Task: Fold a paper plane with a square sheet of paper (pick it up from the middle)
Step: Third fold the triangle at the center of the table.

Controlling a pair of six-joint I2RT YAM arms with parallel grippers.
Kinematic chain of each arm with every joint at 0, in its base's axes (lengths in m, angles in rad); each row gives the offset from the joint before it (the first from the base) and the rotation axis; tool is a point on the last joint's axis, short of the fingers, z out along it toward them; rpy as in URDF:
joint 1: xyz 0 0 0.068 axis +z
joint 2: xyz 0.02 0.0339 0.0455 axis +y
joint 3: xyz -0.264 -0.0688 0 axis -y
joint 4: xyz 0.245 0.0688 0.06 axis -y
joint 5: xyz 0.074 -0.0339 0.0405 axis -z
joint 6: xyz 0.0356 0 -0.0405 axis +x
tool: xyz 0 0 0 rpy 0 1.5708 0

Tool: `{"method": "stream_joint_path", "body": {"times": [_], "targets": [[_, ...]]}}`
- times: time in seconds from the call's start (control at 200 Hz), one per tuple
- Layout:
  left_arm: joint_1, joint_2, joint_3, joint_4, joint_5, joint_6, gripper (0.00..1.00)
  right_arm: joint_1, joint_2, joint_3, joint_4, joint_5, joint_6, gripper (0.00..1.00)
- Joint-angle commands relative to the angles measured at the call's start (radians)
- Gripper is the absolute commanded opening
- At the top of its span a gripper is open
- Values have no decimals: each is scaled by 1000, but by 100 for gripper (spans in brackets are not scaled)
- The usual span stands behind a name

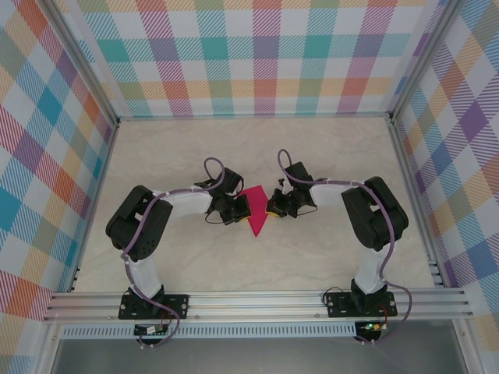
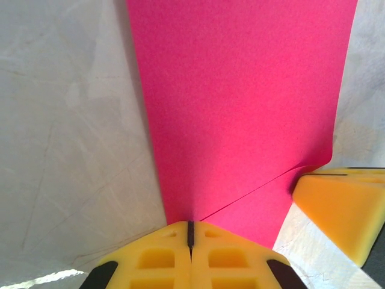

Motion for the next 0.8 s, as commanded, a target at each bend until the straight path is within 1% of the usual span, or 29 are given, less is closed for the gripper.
{"method": "stream_joint_path", "body": {"times": [0.0, 0.1, 0.46, 0.575, 0.68, 0.795], "targets": [[-7, 40, -27, -103, -86, 4, 3, -18, -61, 29, -60, 105, 2, 4], [-7, 43, -23, -104, -84, 4, 3, -15, -66, 47, -49, 75, -8, 4], [-10, 45, -18, -108, -88, 3, 3, -14, 13, 45, 28, -106, -37, 4], [-10, 46, -15, -114, -91, 6, 3, -13, 39, 62, -3, -76, -46, 4], [-12, 46, -10, -129, -100, 17, 3, -17, 57, 70, -36, -6, -39, 4], [-12, 44, -12, -135, -105, 23, 3, -40, 48, 45, -39, 50, 20, 3]]}}
